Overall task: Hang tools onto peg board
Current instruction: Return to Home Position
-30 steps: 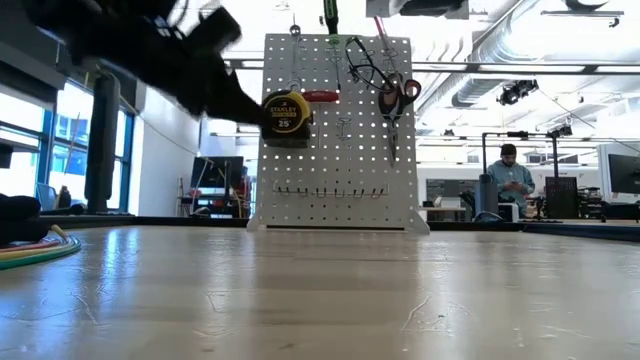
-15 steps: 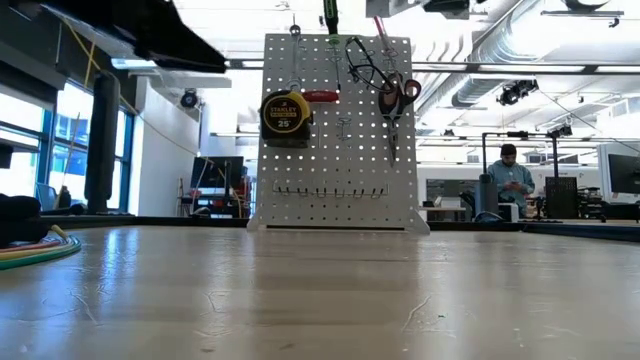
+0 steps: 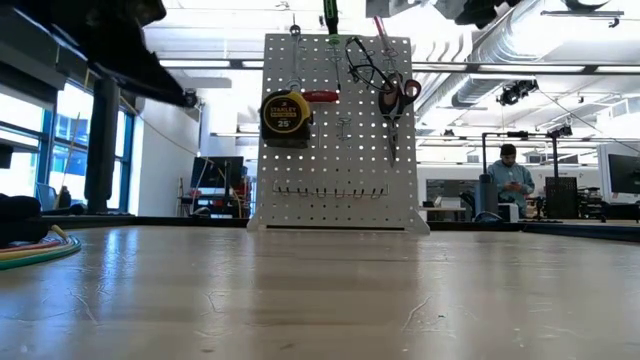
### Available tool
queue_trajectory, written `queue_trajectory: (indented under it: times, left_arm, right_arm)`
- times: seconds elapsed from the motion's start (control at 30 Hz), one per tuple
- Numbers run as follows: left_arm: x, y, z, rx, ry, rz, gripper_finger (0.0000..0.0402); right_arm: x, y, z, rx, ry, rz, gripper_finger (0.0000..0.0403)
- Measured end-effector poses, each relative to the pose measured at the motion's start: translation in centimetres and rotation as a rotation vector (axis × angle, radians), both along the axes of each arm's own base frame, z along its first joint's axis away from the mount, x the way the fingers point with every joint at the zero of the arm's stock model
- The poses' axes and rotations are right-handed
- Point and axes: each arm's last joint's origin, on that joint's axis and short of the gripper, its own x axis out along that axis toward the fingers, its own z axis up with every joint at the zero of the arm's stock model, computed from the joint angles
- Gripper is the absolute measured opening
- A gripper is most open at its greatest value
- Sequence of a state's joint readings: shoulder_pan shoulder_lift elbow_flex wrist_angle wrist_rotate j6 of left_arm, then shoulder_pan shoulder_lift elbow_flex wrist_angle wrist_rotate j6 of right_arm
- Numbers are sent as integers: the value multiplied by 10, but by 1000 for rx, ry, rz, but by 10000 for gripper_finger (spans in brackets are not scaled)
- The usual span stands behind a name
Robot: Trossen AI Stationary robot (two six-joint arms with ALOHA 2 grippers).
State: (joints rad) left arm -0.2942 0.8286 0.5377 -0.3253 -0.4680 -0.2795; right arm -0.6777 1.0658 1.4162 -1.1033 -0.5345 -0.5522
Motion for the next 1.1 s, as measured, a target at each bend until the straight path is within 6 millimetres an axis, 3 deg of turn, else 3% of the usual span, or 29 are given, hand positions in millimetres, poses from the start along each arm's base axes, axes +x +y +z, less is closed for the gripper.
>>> queue_trajectory:
  times: [0.33,0.7,0.87,1.1]
  left_arm:
    - [3,-9,-12,-1,77,3,165]
    - [24,-15,-27,61,101,30,165]
    - [41,-21,-33,84,50,1,165]
    - [61,-24,-41,151,-8,24,165]
  right_arm:
    - [3,8,-2,39,25,36,181]
    - [13,20,-6,85,26,88,181]
    - [26,21,-35,151,75,97,181]
    - [47,20,-100,224,95,85,181]
